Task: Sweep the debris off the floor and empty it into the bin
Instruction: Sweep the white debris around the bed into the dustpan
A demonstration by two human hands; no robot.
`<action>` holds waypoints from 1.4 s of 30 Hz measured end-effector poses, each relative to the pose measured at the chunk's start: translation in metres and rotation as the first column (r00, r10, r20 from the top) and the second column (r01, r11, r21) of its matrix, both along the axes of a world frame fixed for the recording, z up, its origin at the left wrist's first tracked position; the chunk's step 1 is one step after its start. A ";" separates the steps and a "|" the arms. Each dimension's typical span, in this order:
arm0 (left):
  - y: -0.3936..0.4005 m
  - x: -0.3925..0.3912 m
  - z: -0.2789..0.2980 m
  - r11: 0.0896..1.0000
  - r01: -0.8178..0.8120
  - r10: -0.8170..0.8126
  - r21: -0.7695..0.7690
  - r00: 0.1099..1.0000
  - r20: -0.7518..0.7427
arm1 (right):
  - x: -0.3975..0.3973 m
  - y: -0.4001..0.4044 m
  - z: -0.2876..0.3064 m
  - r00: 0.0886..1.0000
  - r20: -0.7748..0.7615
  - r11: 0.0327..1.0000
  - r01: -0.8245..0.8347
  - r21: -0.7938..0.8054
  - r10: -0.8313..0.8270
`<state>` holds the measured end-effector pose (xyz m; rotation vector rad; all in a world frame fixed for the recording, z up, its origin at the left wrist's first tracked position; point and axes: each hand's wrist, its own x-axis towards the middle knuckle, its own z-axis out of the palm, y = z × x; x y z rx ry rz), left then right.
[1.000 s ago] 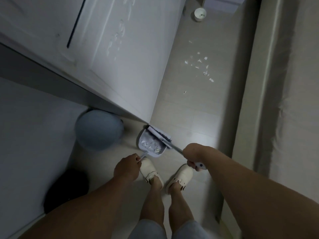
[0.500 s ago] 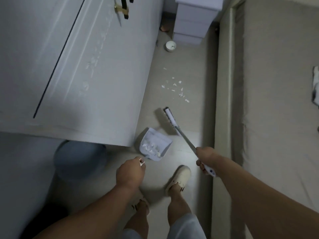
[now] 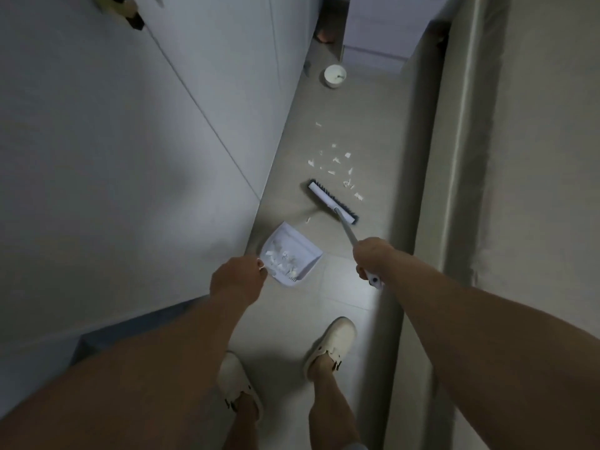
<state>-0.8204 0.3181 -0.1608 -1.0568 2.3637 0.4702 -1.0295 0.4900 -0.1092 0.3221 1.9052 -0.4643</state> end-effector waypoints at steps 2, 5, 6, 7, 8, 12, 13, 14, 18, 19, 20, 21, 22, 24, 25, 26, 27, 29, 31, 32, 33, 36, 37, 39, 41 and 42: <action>-0.004 -0.009 -0.004 1.000 -0.007 0.007 -0.015 1.000 0.027 | -0.005 -0.010 -0.005 0.993 0.109 0.999 0.034 0.012 -0.035; -0.008 -0.016 -0.004 1.000 -0.010 0.010 -0.004 0.999 0.044 | -0.009 -0.013 -0.002 0.935 0.108 0.941 -0.334 -0.060 0.338; -0.008 -0.018 -0.003 1.000 -0.006 0.006 -0.004 0.999 0.049 | -0.015 -0.011 0.004 0.954 0.142 0.963 -0.253 -0.088 0.264; -0.008 -0.019 -0.003 1.000 -0.004 0.004 -0.001 0.999 0.052 | -0.021 -0.005 0.006 0.948 0.105 0.953 -0.290 -0.092 0.299; -0.007 -0.021 -0.002 1.000 -0.005 0.005 0.003 0.999 0.054 | -0.025 0.000 0.014 0.955 0.105 0.960 -0.271 -0.076 0.278; -0.006 -0.018 -0.006 1.000 -0.022 0.022 0.002 0.998 0.060 | -0.037 0.015 0.025 0.769 0.015 0.767 -0.636 -0.087 0.639; -0.006 -0.016 -0.006 1.000 -0.026 0.026 0.001 0.998 0.060 | -0.036 0.013 0.022 0.704 -0.014 0.703 -0.710 -0.036 0.710; -0.005 -0.014 -0.007 1.000 -0.030 0.030 0.000 0.998 0.057 | -0.033 0.010 0.020 0.711 -0.005 0.711 -0.702 0.023 0.703; -0.006 -0.013 -0.011 0.999 -0.038 0.039 -0.007 0.999 0.023 | -0.024 0.002 0.011 0.800 0.073 0.803 -0.596 -0.011 0.595; -0.007 -0.014 -0.010 0.999 -0.034 0.034 -0.007 0.999 0.022 | -0.024 0.005 0.007 0.821 0.084 0.825 -0.561 -0.068 0.565; -0.007 -0.014 -0.009 1.000 -0.028 0.028 0.000 0.999 0.023 | -0.021 0.009 0.009 0.879 0.122 0.887 -0.454 -0.087 0.461; -0.007 -0.014 -0.008 1.000 -0.027 0.026 0.009 0.999 0.021 | -0.021 0.016 0.014 0.929 0.161 0.942 -0.325 -0.082 0.334; -0.009 -0.013 -0.006 0.999 -0.030 0.030 0.017 0.999 0.020 | -0.023 0.024 0.015 0.956 0.177 0.971 -0.225 -0.078 0.235; -0.010 -0.012 0.002 0.999 -0.044 0.043 0.021 0.999 0.016 | -0.032 0.041 0.025 0.983 0.159 0.992 -0.076 -0.100 0.092; -0.010 -0.012 0.007 0.998 -0.054 0.053 0.021 0.999 0.010 | -0.038 0.048 0.032 0.988 0.155 0.992 -0.002 -0.123 0.021; -0.012 -0.015 0.014 0.998 -0.064 0.064 0.022 0.998 0.002 | -0.045 0.056 0.039 0.988 0.149 0.988 0.062 -0.141 -0.041; -0.012 -0.018 0.019 0.997 -0.071 0.071 0.021 0.997 -0.002 | -0.050 0.064 0.045 0.985 0.150 0.981 0.114 -0.160 -0.089; -0.013 -0.029 0.030 0.998 -0.069 0.069 0.015 0.998 -0.010 | -0.062 0.080 0.059 0.982 0.144 0.973 0.149 -0.177 -0.124; -0.012 -0.044 0.041 0.998 -0.058 0.058 0.007 0.998 -0.031 | -0.074 0.095 0.061 0.984 0.110 0.971 0.160 -0.179 -0.142; -0.010 -0.052 0.045 0.998 -0.057 0.057 0.004 0.997 -0.043 | -0.079 0.101 0.062 0.983 0.092 0.969 0.173 -0.179 -0.158; -0.009 -0.061 0.049 0.998 -0.062 0.062 0.003 0.997 -0.054 | -0.085 0.104 0.061 0.980 0.078 0.963 0.196 -0.185 -0.185; -0.004 -0.085 0.054 0.996 -0.088 0.087 -0.005 0.994 -0.068 | -0.098 0.111 0.064 0.970 0.018 0.951 0.241 -0.195 -0.242; -0.003 -0.092 0.055 0.995 -0.097 0.096 -0.010 0.993 -0.066 | -0.102 0.112 0.064 0.967 0.005 0.949 0.250 -0.191 -0.254; -0.004 -0.113 0.056 0.995 -0.101 0.100 -0.022 0.993 -0.064 | -0.112 0.111 0.062 0.969 -0.033 0.959 0.239 -0.156 -0.246; -0.006 -0.136 0.054 0.996 -0.086 0.084 -0.030 0.994 -0.068 | -0.126 0.109 0.055 0.977 -0.073 0.975 0.194 -0.109 -0.202; -0.008 -0.147 0.052 0.996 -0.077 0.074 -0.041 0.995 -0.067 | -0.133 0.106 0.052 0.982 -0.093 0.985 0.157 -0.072 -0.164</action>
